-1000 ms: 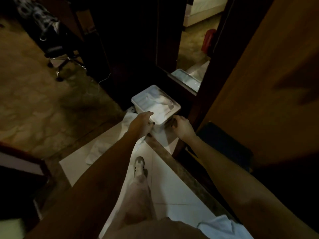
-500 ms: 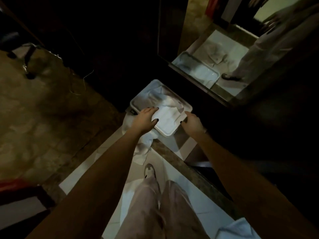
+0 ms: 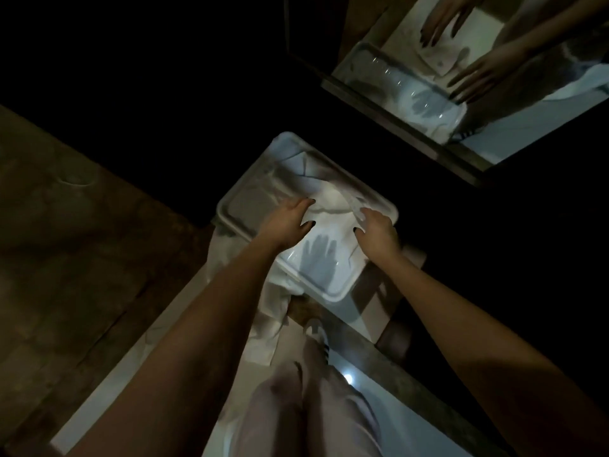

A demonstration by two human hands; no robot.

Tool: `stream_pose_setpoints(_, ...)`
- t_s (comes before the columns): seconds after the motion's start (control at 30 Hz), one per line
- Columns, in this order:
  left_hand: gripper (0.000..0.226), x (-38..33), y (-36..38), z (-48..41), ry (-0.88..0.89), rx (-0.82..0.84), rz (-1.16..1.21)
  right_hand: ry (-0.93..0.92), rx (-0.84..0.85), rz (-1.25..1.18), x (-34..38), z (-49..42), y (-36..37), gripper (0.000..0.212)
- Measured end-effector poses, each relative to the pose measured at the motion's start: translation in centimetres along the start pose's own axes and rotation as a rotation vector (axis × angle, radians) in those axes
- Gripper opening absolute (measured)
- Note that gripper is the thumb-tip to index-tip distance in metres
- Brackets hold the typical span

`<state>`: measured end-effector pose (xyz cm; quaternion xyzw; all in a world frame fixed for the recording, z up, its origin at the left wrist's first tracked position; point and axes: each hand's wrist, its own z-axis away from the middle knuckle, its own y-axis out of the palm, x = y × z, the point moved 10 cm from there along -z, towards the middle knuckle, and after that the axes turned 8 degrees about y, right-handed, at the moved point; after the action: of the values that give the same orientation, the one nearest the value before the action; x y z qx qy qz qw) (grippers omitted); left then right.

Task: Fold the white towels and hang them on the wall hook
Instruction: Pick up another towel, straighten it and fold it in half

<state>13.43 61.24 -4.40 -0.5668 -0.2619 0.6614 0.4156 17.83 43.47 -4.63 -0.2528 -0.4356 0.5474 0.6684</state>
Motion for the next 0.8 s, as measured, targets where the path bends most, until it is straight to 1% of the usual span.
stream_pose_setpoints(0.13,0.059,4.0,4.5,-7.8,0.076,-0.038,-0.035,-0.03,-0.117,-0.003,-1.8,-7.6,4.3,0.06)
stream_pose_setpoints(0.2,0.066,5.2,6.2,-11.0,0.074,-0.052,0.021,-0.077,-0.151,0.085,-2.3,-10.5,6.4,0.065)
stream_pose_setpoints(0.27,0.076,5.4,8.0,-13.5,0.102,-0.011,0.071,-0.115,-0.187,0.173,-2.6,-12.4,7.9,0.068)
stream_pose_setpoints(0.33,0.08,5.3,9.8,-15.0,0.122,0.084,0.049,-0.125,-0.228,0.144,-2.8,-13.3,8.6,0.062)
stream_pose_setpoints(0.37,0.077,5.1,10.4,-15.4,0.131,0.137,0.004,-0.126,-0.234,0.093,-3.0,-13.3,8.5,0.055)
stream_pose_setpoints(0.4,0.068,4.8,10.6,-15.6,0.144,0.181,-0.051,-0.12,-0.217,0.028,-3.1,-13.1,8.3,0.047)
stream_pose_setpoints(0.47,0.041,4.2,9.5,-15.3,0.158,0.195,-0.093,-0.082,-0.157,-0.115,-3.4,-12.2,7.2,0.033)
stream_pose_setpoints(0.5,0.03,3.8,8.5,-14.8,0.141,0.177,-0.05,-0.063,-0.118,-0.176,-3.4,-11.4,6.3,0.029)
stream_pose_setpoints(0.53,0.024,3.5,7.2,-14.0,0.112,0.151,0.021,-0.054,-0.079,-0.226,-3.3,-10.4,5.3,0.026)
stream_pose_setpoints(0.63,0.022,1.8,2.4,-11.0,0.034,0.101,0.181,-0.06,-0.042,-0.345,-2.0,-6.2,0.6,0.019)
stream_pose_setpoints(0.8,0.024,-4.5,-6.8,-5.1,0.055,0.088,0.203,0.055,-0.11,-0.682,-0.5,3.0,-8.3,0.02)
